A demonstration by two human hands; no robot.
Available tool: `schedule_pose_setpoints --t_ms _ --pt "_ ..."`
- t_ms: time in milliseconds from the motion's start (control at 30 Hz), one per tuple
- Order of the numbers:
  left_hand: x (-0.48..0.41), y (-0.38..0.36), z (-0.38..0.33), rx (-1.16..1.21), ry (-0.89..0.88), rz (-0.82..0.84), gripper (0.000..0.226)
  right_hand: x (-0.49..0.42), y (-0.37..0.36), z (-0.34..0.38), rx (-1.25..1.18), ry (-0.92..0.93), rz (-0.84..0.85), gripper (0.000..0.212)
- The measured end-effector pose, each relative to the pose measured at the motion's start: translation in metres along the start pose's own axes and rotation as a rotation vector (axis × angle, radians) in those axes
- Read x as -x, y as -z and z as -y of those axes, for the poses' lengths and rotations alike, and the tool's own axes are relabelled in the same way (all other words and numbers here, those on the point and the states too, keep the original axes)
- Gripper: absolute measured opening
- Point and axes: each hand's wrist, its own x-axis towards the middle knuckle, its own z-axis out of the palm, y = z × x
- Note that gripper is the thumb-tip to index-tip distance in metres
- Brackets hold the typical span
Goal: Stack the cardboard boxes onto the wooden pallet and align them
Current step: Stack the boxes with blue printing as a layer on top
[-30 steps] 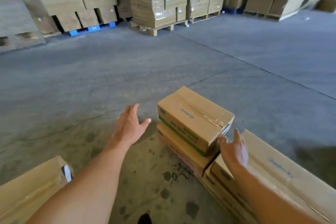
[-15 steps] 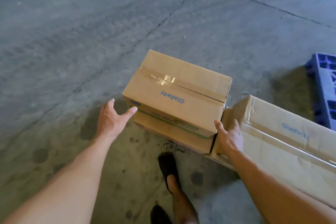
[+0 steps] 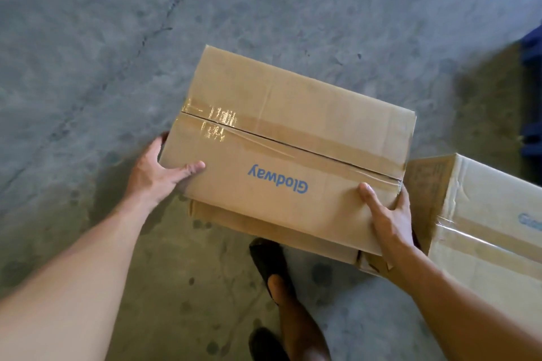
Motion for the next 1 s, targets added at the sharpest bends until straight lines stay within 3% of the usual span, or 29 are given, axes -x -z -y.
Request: schedule_pose_setpoints --t_ms 233,400,633,767,900,933,1000 --pt "-0.013 -0.005 0.007 0.199 0.040 0.140 0.115 -0.004 -0.003 -0.002 -0.052 0.005 0.008 0.080" --pt "0.006 0.001 0.011 0.293 0.050 0.132 0.113 0.004 0.008 0.006 -0.060 0.022 0.086 0.079" --pt "0.105 0.038 0.055 0.454 0.113 -0.017 0.102 0.058 0.033 0.021 0.032 0.140 0.281 0.090" --pt "0.180 0.084 0.086 0.581 0.143 -0.099 0.087 0.115 0.041 0.039 0.075 0.282 0.421 0.119" --pt "0.284 0.142 0.116 0.689 0.190 -0.230 0.088 0.202 0.037 0.059 0.000 0.410 0.537 0.072" --pt "0.317 0.159 0.124 0.725 0.194 -0.277 0.082 0.230 0.034 0.062 -0.024 0.440 0.571 0.069" --pt "0.370 0.187 0.140 0.779 0.205 -0.368 0.080 0.277 0.028 0.066 -0.043 0.510 0.645 0.087"
